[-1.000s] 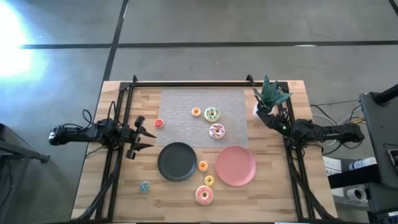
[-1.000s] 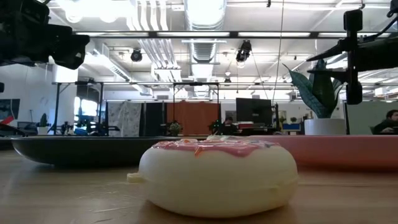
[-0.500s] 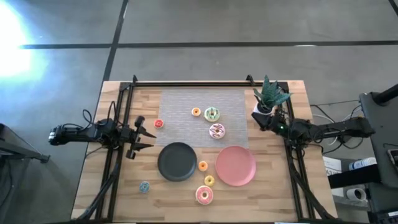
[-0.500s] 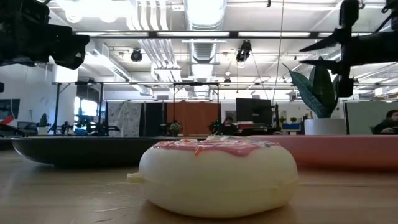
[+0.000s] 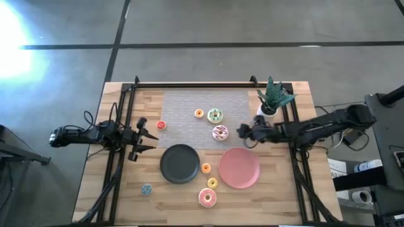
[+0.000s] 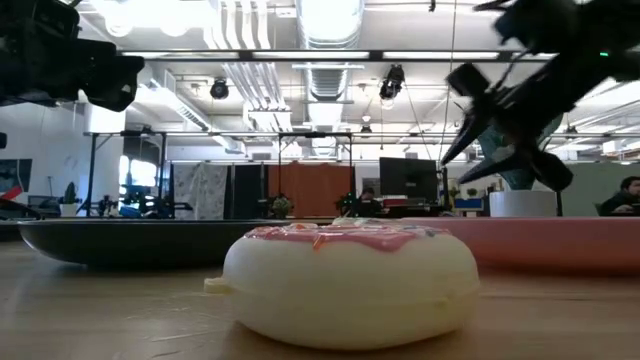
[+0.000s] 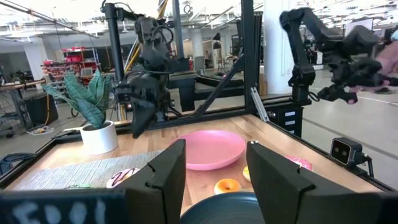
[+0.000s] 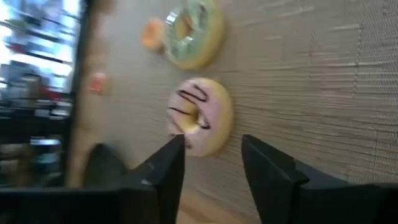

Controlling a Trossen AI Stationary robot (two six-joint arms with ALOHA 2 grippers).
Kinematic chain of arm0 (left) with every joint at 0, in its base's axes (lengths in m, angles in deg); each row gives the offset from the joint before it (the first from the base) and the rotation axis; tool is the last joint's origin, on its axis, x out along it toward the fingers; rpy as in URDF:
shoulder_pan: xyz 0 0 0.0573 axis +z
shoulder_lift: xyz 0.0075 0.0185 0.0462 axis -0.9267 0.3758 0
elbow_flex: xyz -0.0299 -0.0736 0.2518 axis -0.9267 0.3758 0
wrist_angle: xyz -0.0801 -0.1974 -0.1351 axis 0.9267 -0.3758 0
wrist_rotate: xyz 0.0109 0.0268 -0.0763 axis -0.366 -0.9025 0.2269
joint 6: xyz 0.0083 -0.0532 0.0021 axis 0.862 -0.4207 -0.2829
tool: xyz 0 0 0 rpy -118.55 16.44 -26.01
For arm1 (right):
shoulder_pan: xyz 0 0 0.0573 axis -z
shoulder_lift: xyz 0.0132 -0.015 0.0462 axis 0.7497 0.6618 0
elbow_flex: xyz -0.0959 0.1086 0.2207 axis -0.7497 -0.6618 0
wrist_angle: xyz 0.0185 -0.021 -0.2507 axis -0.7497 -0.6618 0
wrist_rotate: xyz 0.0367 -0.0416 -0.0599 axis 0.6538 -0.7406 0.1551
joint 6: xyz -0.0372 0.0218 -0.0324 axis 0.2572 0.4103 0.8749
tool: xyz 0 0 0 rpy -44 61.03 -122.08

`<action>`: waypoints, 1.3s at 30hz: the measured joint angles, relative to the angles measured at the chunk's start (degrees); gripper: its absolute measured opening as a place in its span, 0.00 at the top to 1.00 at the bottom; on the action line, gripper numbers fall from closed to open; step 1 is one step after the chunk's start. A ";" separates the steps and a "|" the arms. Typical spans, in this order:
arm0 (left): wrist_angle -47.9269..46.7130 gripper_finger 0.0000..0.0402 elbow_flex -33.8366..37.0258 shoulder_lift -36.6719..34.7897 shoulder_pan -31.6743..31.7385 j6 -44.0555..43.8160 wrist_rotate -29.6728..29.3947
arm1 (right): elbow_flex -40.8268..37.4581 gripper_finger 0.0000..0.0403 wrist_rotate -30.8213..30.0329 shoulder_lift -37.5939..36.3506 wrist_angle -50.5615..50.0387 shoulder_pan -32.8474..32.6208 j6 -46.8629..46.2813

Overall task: Pick & Place donuts
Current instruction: Put the large purple donut on the pink plate

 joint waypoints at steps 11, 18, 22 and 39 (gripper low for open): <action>0.00 0.64 0.00 0.01 0.00 0.00 0.02 | 16.35 0.46 13.17 21.26 -6.54 7.44 8.92; 0.00 0.64 0.00 0.01 0.00 0.00 0.00 | 24.72 0.46 15.80 27.98 -17.97 10.60 16.42; 0.00 0.64 0.00 0.01 0.00 0.00 0.02 | 27.30 0.46 17.76 29.98 -17.88 11.74 19.17; -0.02 0.64 0.00 -0.01 0.00 0.00 0.02 | 32.45 0.46 20.00 34.28 -22.26 13.42 23.15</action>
